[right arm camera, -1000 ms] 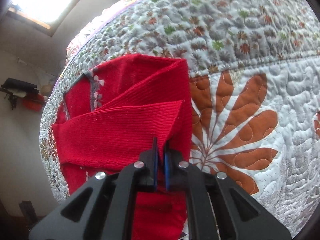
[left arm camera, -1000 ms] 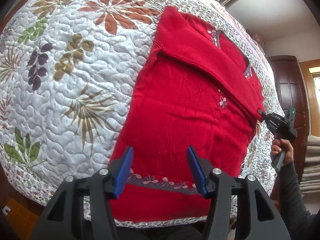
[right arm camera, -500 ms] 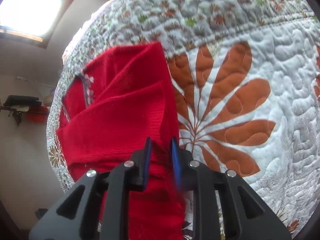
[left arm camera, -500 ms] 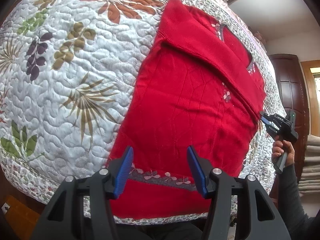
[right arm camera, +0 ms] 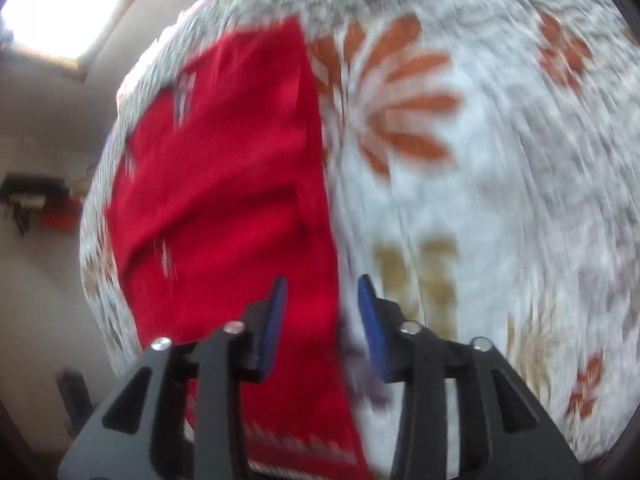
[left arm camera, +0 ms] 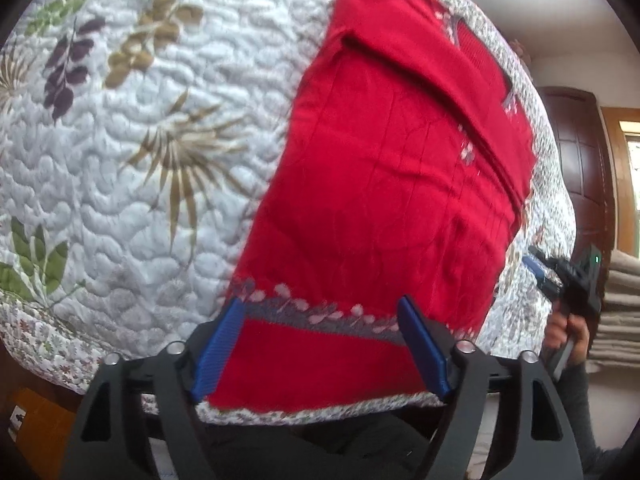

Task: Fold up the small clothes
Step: 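Fold the sweater side inward with the right gripper and release, then grasp the grey-trimmed hem of the sweater with the left gripper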

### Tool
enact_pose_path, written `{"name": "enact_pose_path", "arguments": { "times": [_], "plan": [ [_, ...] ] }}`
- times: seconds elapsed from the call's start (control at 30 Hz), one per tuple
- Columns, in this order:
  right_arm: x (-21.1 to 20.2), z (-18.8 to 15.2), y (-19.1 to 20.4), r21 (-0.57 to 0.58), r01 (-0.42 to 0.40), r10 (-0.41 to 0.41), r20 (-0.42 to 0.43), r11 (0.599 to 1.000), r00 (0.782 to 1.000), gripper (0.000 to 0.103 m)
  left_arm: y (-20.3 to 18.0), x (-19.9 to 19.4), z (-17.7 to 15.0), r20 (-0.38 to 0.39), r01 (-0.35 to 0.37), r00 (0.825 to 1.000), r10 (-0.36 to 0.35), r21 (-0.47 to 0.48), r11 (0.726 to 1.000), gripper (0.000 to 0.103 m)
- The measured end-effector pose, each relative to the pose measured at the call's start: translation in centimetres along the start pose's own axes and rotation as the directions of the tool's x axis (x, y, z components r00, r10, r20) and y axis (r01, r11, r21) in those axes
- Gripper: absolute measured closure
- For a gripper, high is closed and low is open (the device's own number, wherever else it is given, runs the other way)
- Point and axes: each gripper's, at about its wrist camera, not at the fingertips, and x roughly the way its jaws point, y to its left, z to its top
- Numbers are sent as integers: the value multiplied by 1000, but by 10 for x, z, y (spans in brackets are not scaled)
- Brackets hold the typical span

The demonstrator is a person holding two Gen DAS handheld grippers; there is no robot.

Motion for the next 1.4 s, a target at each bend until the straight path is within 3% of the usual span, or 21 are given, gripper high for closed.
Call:
{"name": "enact_pose_path", "arguments": {
  "times": [0.2,0.4,0.67,0.97,1.03,1.1,1.17,1.23,1.3,1.33,1.4],
  "plan": [
    [-2,-99,-13,-23,0,-2,-89,1000,996,33,41,15,-27,-68,38,997,-41,-40,998,17],
    [10,-163,-33,-29,6,-11,-183,1000,983,27,79,30,-50,-94,118,987,-131,-135,984,17],
    [35,-204,-44,-17,-70,63,-276,997,959,30,102,53,-65,-113,215,964,-240,-196,957,17],
    [59,-209,-34,-26,-63,53,-298,998,953,30,94,71,-66,-145,180,968,-206,-175,968,18],
    [62,-207,-32,-25,-66,56,-298,998,953,30,88,71,-68,-161,160,970,-183,-149,976,27],
    [61,-207,-34,-15,-71,64,-293,997,954,32,80,74,-70,-187,143,968,-167,-134,981,49],
    [58,-208,-40,3,-86,83,-291,996,953,36,76,76,-73,-197,143,966,-168,-133,981,60],
    [60,-208,-41,13,-99,98,-300,995,949,43,73,76,-74,-196,130,968,-154,-133,983,65],
    [60,-209,-43,27,-105,108,-303,994,947,52,72,78,-75,-204,125,967,-153,-140,982,87],
    [59,-209,-44,34,-106,111,-303,994,946,55,70,79,-76,-209,114,968,-141,-136,984,92],
    [58,-209,-48,58,-117,129,-309,991,942,72,68,77,-79,-209,110,968,-136,-133,985,95]
  ]
}}
